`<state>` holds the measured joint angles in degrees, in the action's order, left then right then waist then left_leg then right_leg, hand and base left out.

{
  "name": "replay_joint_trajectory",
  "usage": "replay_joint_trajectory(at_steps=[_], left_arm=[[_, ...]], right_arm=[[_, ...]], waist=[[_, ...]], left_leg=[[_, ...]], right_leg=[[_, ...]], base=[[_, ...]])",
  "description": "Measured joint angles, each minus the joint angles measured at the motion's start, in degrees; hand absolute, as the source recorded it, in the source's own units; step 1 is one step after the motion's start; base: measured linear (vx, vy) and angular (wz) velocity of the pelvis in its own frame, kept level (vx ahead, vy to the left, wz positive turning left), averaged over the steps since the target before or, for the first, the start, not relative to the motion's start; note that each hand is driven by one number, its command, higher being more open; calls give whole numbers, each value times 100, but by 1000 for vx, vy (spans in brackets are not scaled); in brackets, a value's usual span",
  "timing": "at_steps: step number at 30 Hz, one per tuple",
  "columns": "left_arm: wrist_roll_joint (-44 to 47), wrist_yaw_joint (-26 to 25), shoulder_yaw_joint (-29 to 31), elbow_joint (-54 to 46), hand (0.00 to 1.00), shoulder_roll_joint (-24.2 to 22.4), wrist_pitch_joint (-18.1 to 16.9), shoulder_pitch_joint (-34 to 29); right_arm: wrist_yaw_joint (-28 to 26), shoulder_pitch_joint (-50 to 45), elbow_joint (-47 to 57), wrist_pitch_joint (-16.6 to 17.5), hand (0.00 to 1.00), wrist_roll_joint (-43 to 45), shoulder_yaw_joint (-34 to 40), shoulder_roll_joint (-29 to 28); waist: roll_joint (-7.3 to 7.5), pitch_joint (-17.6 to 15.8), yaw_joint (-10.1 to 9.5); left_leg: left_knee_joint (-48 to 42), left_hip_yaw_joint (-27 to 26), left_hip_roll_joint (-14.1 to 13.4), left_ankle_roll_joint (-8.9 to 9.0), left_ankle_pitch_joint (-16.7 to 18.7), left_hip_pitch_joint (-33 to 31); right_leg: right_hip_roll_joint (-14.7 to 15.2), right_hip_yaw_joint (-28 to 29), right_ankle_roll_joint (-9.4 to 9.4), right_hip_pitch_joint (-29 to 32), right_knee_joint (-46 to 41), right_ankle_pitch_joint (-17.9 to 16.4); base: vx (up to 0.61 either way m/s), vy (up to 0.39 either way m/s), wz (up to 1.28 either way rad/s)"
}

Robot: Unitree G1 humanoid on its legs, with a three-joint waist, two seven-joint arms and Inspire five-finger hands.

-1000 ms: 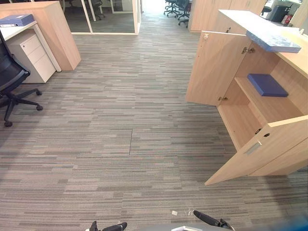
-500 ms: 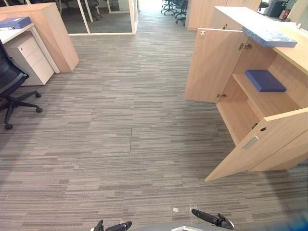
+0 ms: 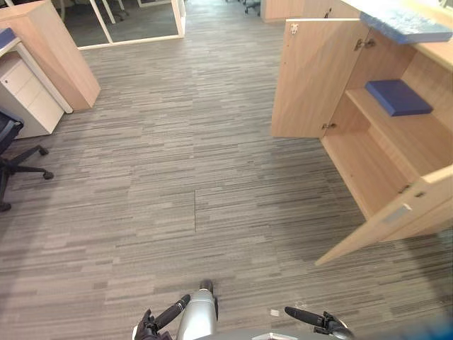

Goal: Walk over to the cabinet, pick up the folder, carry it to the office cabinet, place the folder inside the office cabinet, then close the office cabinet door

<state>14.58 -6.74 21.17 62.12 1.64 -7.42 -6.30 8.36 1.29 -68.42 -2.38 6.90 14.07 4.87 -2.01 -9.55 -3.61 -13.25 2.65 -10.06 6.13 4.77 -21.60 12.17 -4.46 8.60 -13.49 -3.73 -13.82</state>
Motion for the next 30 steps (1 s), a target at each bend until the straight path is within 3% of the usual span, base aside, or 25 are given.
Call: replay_joint_trajectory(at_steps=[1, 2, 3, 4, 5, 6, 7, 8, 9, 10, 11, 12, 13, 15, 16, 18, 19, 20, 21, 22, 23, 25, 27, 28, 30], left_arm=[[44, -30, 12, 5, 100, 23, 4, -15], [46, -62, -2, 8, 100, 67, 16, 27], [37, -90, -3, 11, 100, 107, 24, 64], [-14, -142, 11, 9, 100, 138, 54, 144], [-55, -138, 19, 4, 100, 181, 64, 158], [-76, -138, 55, 4, 100, 182, 84, 126], [-100, -141, 54, 3, 100, 177, 122, 41], [-226, -136, 40, -1, 100, 122, 133, -102], [-379, -108, 8, -1, 100, 63, 124, -190], [-407, -103, 2, -1, 100, 65, 125, -184], [-439, -72, -14, -1, 100, 59, 128, -169], [-534, -49, -80, 8, 100, 35, 133, -189], [-590, -40, -121, 25, 100, 29, 141, -200], [-661, -36, -195, 129, 100, 55, 182, -212], [-700, -37, -219, 136, 100, 64, 186, -205], [-838, -40, -391, 119, 100, 154, 187, -85], [-854, -40, -407, 114, 100, 167, 186, -70], [-859, -41, -419, 100, 100, 186, 185, -89], [-872, -38, -419, 71, 100, 242, 185, -125], [-903, -41, -413, 64, 100, 252, 185, -134], [-962, -63, -382, 67, 100, 119, 196, -136], [-1049, -44, -381, 66, 100, 59, 197, -133], [-1076, -11, -335, 72, 100, 49, 197, -152], [-1073, -3, -160, 78, 100, 1, 198, -189], [-1058, 39, 7, 110, 100, -79, 203, -282]], right_arm=[[15, 22, -1, 2, 100, 0, 2, -10], [37, 89, -84, 17, 100, -1, 51, -73], [33, 175, -138, 11, 100, 1, 53, -150], [14, 259, -142, 9, 100, -1, 117, -293], [-49, 294, -142, 9, 100, 0, 305, -382], [-67, 267, -142, 8, 100, -2, 405, -412], [-74, 218, -90, 15, 100, -1, 596, -396], [-77, 159, 34, 17, 100, 1, 768, -328], [-86, 102, 235, 46, 100, 0, 879, -265], [-90, 101, 287, 67, 100, 1, 917, -261], [-112, 113, 478, 102, 100, 0, 967, -235], [-109, 113, 536, 106, 100, -4, 962, -197], [-104, 122, 567, 123, 100, -7, 959, -196], [-116, 175, 686, 140, 100, -9, 940, -253], [-121, 210, 703, 141, 100, -10, 929, -269], [-134, 501, 662, 96, 100, -15, 837, -280], [-133, 534, 657, 97, 100, -17, 807, -282], [-131, 563, 647, 99, 100, -20, 711, -290], [-128, 505, 599, 100, 100, -21, 718, -321], [-130, 478, 530, 94, 100, -25, 717, -303], [-113, 485, 497, 104, 100, -47, 729, -188], [-91, 441, 430, 116, 100, -40, 766, -143], [-87, 282, 340, 117, 100, -12, 991, -203], [-92, 120, 346, 90, 100, -4, 993, -175], [-92, -52, 335, 110, 100, 47, 989, -166]], waist=[[10, -8, 0], [147, -14, -34], [226, 33, -22], [300, 113, -18], [363, 118, -27], [422, 155, -41], [475, 190, -67], [414, 300, -70], [323, 365, -1], [323, 364, 31], [328, 347, 133], [236, 316, 141], [171, 275, 141], [55, 193, 158], [48, 188, 172], [89, -124, 195], [90, -183, 194], [123, -201, 195], [274, -200, 193], [337, -191, 169], [94, -148, 118], [16, -162, 213], [-44, -156, 275], [-144, -139, 327], [-230, -138, 334]], left_leg=[[-124, -174, 10, 217, -479, 8], [-552, -435, 177, 129, -806, -53], [-774, -511, 274, 38, -599, -136], [-944, -655, 450, -116, -364, -142], [-1050, -812, 656, -351, -203, 57], [-1042, -904, 798, -446, -114, 227], [-986, -1101, 1104, -623, 34, 651], [-730, -1179, 1385, -796, 159, 1108], [-305, -1215, 1655, -984, 283, 1606], [-211, -1211, 1718, -1013, 301, 1715], [184, -1158, 1924, -1042, 291, 2189], [493, -1116, 1925, -1045, 291, 2654], [585, -1095, 1893, -1045, 291, 2867], [781, -1100, 1682, -1033, 298, 3273], [835, -1103, 1630, -1004, 318, 3328], [989, -1171, 1433, -855, 408, 3640], [1012, -1178, 1395, -814, 434, 3716], [1075, -1198, 1360, -687, 515, 3861], [1141, -1187, 1430, -547, 625, 4038], [1133, -1177, 1455, -517, 679, 4140], [1047, -1213, 1257, -484, 736, 4174], [491, -1217, 1096, -401, 789, 4018], [-966, -1244, 777, -316, 840, 3545], [-2176, -1261, 445, -357, 636, 3182], [-3779, -1294, -43, -202, -202, 2667]], right_leg=[[160, 3, 67, -153, 17, -59], [462, 22, -49, -259, -4, -17], [580, 24, -194, -187, -113, 115], [771, 60, -307, 66, -443, 493], [1048, 159, -230, 130, -772, 915], [1223, 201, -267, 128, -950, 1121], [1574, 301, -546, 235, -1519, 1639], [1889, 316, -1111, 588, -2294, 2431], [2230, 300, -1572, 1134, -3518, 2904], [2292, 258, -1618, 1263, -3876, 2869], [2530, -93, -1774, 1704, -5020, 2684], [2519, -685, -1698, 1872, -5539, 2377], [2472, -1000, -1529, 1883, -5646, 2020], [1921, -1896, -833, 2210, -5405, 752], [1758, -2080, -784, 2353, -5209, 571], [1079, -2650, -676, 2685, -3954, 316], [956, -2826, -685, 2715, -3627, 327], [732, -3181, -814, 2759, -2878, 560], [552, -3381, -1139, 2759, -2289, 1158], [510, -3456, -1665, 2720, -2245, 1051], [319, -3459, -1588, 2714, -2293, 943], [123, -3451, -1502, 2605, -2166, 704], [-262, -3457, -1431, 2223, -1777, 599], [-619, -3416, -1425, 1866, -1454, 565], [-1088, -3101, -1510, 1391, -1103, 462]], base=[[491, 507, -47], [397, 395, -32], [510, 469, -32], [530, 473, -24], [545, 458, -25], [560, 432, -41], [554, 423, -48], [654, 517, -44], [528, 443, -18], [500, 392, 22], [452, 302, 27], [426, 258, 23], [387, 185, -2], [332, 104, -12], [323, 1, -11], [371, -87, -11], [325, -133, -5], [281, -152, -1], [287, -171, -3], [332, -185, -37], [360, -189, -48], [391, -203, -36], [437, -253, -27], [401, -193, -46], [429, -59, -88]])
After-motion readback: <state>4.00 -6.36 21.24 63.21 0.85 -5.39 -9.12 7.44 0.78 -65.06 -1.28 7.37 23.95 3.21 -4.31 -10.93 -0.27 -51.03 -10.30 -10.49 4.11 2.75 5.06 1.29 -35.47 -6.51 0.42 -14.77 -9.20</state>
